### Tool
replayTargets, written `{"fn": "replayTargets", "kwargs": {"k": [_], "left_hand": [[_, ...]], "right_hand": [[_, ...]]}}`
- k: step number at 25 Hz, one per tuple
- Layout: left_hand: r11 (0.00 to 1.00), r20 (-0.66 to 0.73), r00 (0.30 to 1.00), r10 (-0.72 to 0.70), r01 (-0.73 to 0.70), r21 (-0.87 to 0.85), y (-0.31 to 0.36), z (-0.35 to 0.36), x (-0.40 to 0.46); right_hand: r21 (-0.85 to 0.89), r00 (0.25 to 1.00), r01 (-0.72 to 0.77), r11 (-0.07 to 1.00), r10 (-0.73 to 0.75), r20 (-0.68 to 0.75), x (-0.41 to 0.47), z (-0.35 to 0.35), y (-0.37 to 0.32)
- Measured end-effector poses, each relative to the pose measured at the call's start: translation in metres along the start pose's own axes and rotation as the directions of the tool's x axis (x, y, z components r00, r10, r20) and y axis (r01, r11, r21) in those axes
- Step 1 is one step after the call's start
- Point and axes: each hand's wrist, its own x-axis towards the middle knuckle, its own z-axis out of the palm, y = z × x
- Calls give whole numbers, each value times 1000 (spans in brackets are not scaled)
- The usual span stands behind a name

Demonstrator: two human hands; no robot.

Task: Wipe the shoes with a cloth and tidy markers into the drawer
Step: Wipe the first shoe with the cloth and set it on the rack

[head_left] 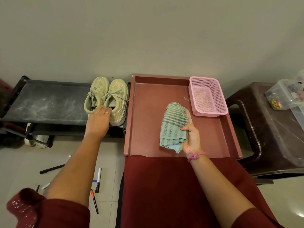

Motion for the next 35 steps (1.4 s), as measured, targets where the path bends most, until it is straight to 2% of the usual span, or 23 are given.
{"fn": "replayTargets", "kwargs": {"k": [5,11,16,20,25,28,32,35], "left_hand": [[994,29,999,28,-31,106,-1,-11,9],[986,-31,998,62,-56,157,16,-36,18],[983,-28,1000,13,-8,181,26,-82,20],[997,-27,999,-38,40,63,33,-120,15],[951,-27,999,28,-35,-308,62,-168,-3],[925,-34,991,131,-134,-355,93,-183,-22],[852,-22,984,176,-164,-497,143,-174,-52],[816,-19,973,230,-203,-541,177,-160,-70]], "right_hand": [[-25,1000,3,1000,-4,-16,1,0,-2],[-10,1000,8,1000,-9,-23,-9,3,-14],[-11,999,32,999,-32,20,-30,7,-29],[-6,997,57,998,-57,55,-54,8,-44],[-23,992,95,995,-93,87,-88,-2,-57],[-77,990,131,988,-126,67,-106,-9,-66],[-143,985,161,977,-150,89,-125,-16,-80],[-227,982,185,956,-170,84,-133,-22,-88]]}}
